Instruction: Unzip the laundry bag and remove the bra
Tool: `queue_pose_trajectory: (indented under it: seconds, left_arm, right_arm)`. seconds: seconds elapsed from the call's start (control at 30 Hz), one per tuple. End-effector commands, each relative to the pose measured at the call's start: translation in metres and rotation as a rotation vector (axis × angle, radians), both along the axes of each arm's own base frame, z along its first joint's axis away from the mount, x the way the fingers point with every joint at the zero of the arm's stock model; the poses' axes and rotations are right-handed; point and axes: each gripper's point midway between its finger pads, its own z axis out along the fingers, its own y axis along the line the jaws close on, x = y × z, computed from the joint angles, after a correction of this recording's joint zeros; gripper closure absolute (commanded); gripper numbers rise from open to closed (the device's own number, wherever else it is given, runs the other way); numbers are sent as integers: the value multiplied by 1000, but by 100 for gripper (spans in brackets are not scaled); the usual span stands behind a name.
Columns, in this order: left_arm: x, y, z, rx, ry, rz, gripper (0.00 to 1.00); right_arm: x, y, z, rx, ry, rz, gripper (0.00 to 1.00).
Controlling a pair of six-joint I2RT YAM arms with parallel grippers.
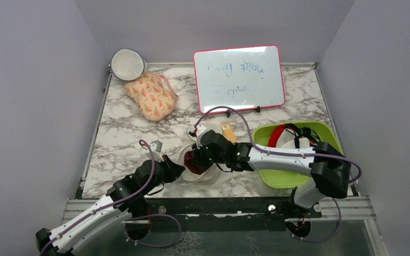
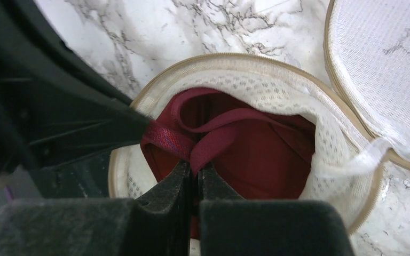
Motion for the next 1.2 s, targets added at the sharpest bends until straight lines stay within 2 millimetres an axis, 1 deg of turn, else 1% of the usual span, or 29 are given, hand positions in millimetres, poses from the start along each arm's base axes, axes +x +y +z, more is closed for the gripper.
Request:
queue_pose_trajectory:
  seconds: [0.0, 0.2, 0.33, 0.47, 0.67, 0.77, 0.93, 1.0, 1.07, 1.1, 1.13, 1.17]
  left_arm:
    - [4, 7, 9, 20, -31, 24, 100]
    - [4, 7, 8, 27, -23, 25, 100]
    - [3, 4, 6, 24, -12, 13, 100]
    - [2, -2, 6, 15, -9, -10, 100]
    - [1, -13, 13, 15, -28, -73, 100]
    - [2, -15, 15, 31, -39, -93, 100]
    - [4, -20, 19, 35, -53, -109, 100]
    - [5, -21, 20, 33, -58, -112, 100]
    - [5, -21, 22, 31, -63, -112, 100]
    - [5, -21, 24, 29, -67, -112, 100]
    - [5, -21, 26, 23, -72, -114, 100]
    - [5, -22, 29, 16, -77, -115, 100]
  right_arm:
    - [-8, 2, 33, 115, -31, 51, 99]
    - [-15, -1, 49, 166, -52, 91, 99]
    - [-20, 4, 69, 243, -74, 129, 99]
    - [-20, 17, 96, 346, -111, 158, 99]
    - [-16, 32, 135, 422, -153, 175, 99]
    - [-12, 32, 160, 483, -179, 149, 99]
    - [-7, 27, 200, 598, -234, 103, 99]
    - [-2, 23, 206, 616, -256, 68, 99]
    - [6, 17, 205, 614, -272, 15, 99]
    - [10, 15, 201, 609, -279, -12, 99]
    - [13, 14, 192, 593, -282, -33, 99]
    - [18, 12, 179, 567, -287, -54, 99]
